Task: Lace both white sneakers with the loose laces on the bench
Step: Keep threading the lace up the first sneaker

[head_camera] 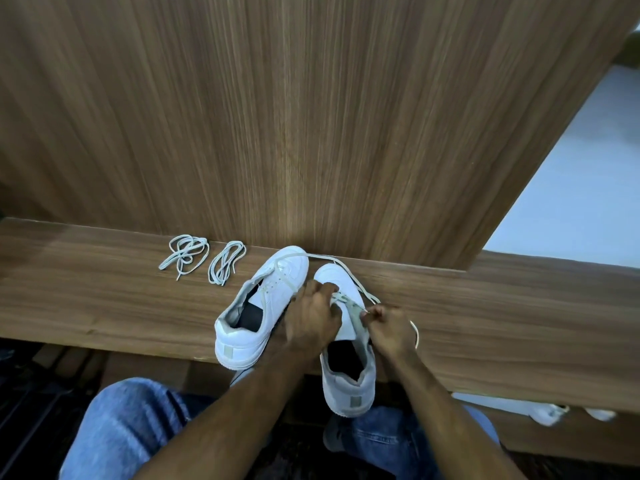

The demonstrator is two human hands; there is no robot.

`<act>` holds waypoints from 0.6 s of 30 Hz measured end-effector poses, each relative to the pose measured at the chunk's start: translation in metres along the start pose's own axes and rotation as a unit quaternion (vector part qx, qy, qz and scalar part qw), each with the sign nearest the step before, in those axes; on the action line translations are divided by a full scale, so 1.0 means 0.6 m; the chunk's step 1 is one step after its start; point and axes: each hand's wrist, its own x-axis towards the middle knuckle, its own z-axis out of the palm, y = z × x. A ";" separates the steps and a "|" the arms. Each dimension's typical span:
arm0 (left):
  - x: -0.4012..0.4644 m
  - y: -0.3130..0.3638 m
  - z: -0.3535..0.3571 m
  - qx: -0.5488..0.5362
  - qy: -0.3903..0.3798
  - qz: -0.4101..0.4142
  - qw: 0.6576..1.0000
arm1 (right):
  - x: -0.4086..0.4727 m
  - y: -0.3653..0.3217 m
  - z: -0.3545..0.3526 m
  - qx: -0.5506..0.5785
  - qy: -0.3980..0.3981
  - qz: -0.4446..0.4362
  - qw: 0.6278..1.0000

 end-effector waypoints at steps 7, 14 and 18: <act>0.041 0.011 0.005 0.209 -0.049 0.118 0.970 | -0.013 -0.003 0.004 -0.068 0.017 -0.033 0.997; 0.051 -0.019 0.005 -0.210 0.022 -0.258 0.943 | -0.014 0.002 0.010 -0.059 0.024 -0.010 0.998; 0.057 -0.017 -0.001 -0.187 -0.012 -0.130 0.974 | -0.012 0.002 0.011 -0.061 0.018 -0.013 0.998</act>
